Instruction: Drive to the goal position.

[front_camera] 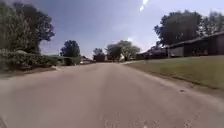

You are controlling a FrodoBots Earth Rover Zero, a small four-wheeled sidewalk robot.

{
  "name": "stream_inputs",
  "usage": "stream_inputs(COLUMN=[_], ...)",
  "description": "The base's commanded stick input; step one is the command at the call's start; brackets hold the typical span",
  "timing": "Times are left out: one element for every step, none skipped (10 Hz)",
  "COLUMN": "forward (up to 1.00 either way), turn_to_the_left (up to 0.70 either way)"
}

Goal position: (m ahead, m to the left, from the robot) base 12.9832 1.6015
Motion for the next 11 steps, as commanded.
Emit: stream_inputs(forward=[0.7, 0.7, 0.7, 0.7, 0.7, 0.7, 0.7, 0.7, 0.7, 0.7, 0.7], turn_to_the_left=[0.0, 0.0, 0.0, 0.0, 0.0, 0.0, 0.0, 0.0, 0.0, 0.0, 0.0])
